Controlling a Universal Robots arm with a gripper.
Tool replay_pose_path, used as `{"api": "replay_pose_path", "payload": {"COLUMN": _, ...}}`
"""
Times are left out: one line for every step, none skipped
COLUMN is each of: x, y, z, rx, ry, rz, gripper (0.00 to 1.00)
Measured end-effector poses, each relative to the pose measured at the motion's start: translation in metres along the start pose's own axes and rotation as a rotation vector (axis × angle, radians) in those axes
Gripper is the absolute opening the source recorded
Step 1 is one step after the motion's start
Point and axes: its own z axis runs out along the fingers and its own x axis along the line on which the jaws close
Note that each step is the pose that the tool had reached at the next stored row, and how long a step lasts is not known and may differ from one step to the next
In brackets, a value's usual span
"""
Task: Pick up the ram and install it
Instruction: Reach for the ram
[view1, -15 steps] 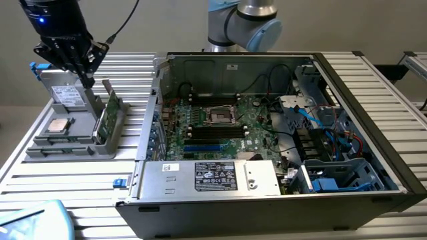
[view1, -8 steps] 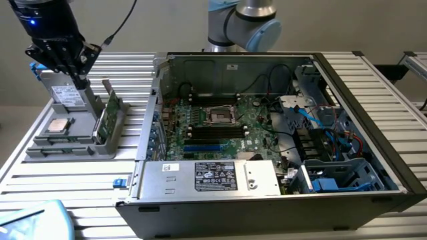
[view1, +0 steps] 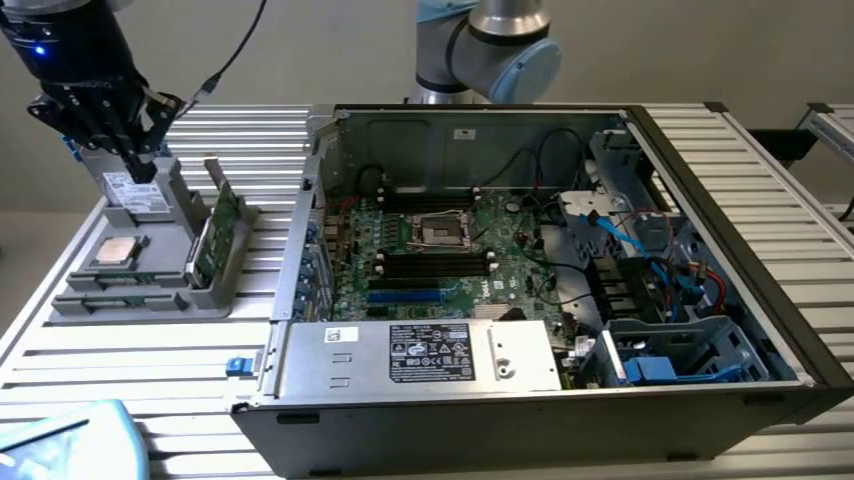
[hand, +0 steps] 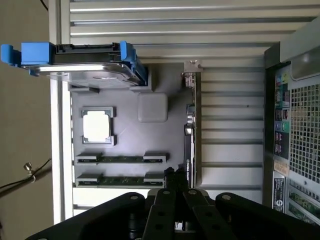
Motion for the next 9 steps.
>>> {"api": "replay_pose_path", "payload": {"x": 0.004, "y": -0.0002, "z": 0.001, "rx": 0.0, "ry": 0.0, "rz": -0.001, "gripper": 0.11}}
{"api": "replay_pose_path", "payload": {"x": 0.008, "y": -0.0004, "z": 0.002, "rx": 0.0, "ry": 0.0002, "rz": -0.001, "gripper": 0.11}}
{"api": "replay_pose_path", "payload": {"x": 0.012, "y": -0.0008, "z": 0.0028, "rx": 0.0, "ry": 0.0003, "rz": -0.002, "gripper": 0.11}}
{"api": "replay_pose_path", "payload": {"x": 0.015, "y": -0.0012, "z": 0.0036, "rx": 0.0001, "ry": 0.0005, "rz": -0.002, "gripper": 0.11}}
{"api": "replay_pose_path", "payload": {"x": 0.019, "y": -0.002, "z": 0.0041, "rx": 0.0, "ry": 0.0004, "rz": -0.003, "gripper": 0.11}}
{"api": "replay_pose_path", "payload": {"x": 0.022, "y": -0.003, "z": 0.0044, "rx": 0.0001, "ry": 0.0005, "rz": -0.003, "gripper": 0.11}}
{"api": "replay_pose_path", "payload": {"x": 0.024, "y": -0.0045, "z": 0.0045, "rx": 0.0001, "ry": 0.0006, "rz": -0.004, "gripper": 0.11}}
{"api": "replay_pose_path", "payload": {"x": 0.026, "y": -0.0066, "z": 0.0044, "rx": 0.0, "ry": 0.0006, "rz": -0.004, "gripper": 0.11}}
{"api": "replay_pose_path", "payload": {"x": 0.027, "y": -0.0082, "z": 0.0045, "rx": -0.0003, "ry": 0.0005, "rz": -0.005, "gripper": 0.11}}
